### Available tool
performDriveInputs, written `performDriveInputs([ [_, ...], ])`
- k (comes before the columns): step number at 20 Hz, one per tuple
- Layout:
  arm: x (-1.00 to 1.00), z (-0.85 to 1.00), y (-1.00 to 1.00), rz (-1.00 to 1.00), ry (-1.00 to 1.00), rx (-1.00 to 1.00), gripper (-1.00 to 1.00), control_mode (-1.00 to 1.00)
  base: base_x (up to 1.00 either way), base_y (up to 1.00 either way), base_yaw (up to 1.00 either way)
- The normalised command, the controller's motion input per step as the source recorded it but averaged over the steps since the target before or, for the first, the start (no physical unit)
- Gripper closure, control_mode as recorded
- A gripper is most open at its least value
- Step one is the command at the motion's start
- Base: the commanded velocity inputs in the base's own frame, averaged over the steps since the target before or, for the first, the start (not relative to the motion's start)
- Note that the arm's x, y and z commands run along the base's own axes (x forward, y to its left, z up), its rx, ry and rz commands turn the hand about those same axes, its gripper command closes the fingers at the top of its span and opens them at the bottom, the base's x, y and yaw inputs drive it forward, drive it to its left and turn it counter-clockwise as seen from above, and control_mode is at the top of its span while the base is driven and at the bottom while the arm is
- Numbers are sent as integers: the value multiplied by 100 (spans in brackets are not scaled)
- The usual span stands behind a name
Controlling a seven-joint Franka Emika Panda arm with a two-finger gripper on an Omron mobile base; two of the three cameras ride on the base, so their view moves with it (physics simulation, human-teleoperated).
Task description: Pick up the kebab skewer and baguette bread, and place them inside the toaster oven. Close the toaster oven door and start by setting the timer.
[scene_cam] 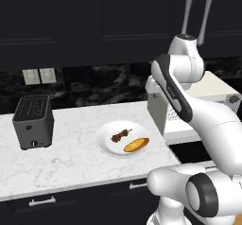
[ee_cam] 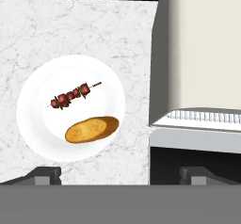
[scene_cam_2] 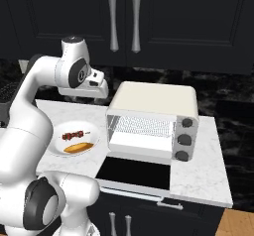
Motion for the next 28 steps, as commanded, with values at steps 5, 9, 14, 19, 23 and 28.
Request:
performDriveInputs([
  [5, -21, -20, -23, 2, -1, 1, -100, -100, 0, 0, 0],
  [9, -58, -41, -89, 21, -11, 4, -100, -100, 0, 0, 0],
  [14, -43, -23, -100, 31, -27, 8, -100, -100, 0, 0, 0],
  [19, 2, -33, -85, 28, -24, 1, -100, -100, 0, 0, 0],
  [23, 3, -68, -47, 26, -41, 0, -100, -100, 0, 0, 0],
  [28, 12, -59, -6, 19, -49, -6, -100, -100, 0, 0, 0],
])
